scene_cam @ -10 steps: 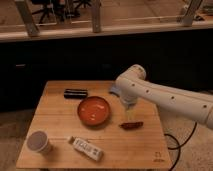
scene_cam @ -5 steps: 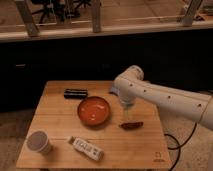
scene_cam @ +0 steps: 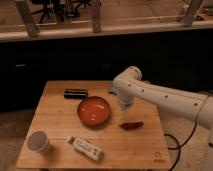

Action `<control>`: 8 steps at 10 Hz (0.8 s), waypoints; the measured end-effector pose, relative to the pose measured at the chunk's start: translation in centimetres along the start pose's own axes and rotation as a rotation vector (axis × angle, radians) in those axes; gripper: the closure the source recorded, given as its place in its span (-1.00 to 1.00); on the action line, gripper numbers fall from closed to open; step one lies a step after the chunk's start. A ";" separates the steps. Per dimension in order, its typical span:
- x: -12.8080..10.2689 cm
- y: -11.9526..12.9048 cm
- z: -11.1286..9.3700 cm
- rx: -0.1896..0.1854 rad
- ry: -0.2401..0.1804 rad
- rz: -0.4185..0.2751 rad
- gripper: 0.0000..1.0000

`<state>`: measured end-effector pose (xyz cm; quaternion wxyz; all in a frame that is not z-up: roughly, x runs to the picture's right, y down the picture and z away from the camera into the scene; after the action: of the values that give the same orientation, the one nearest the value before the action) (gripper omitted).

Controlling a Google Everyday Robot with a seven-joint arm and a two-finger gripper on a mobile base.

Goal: Push the ceramic bowl across the table

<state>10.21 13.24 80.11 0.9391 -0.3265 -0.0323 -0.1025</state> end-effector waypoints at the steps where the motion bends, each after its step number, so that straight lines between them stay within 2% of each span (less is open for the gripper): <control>1: -0.1 0.1 0.7 -0.009 -0.007 -0.003 0.22; 5: -0.8 -0.2 1.7 -0.022 -0.031 -0.020 0.94; 8: -2.1 -0.7 3.5 -0.044 -0.038 -0.063 0.99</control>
<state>7.99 15.23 82.96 0.9272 -0.3478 -0.0579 -0.1266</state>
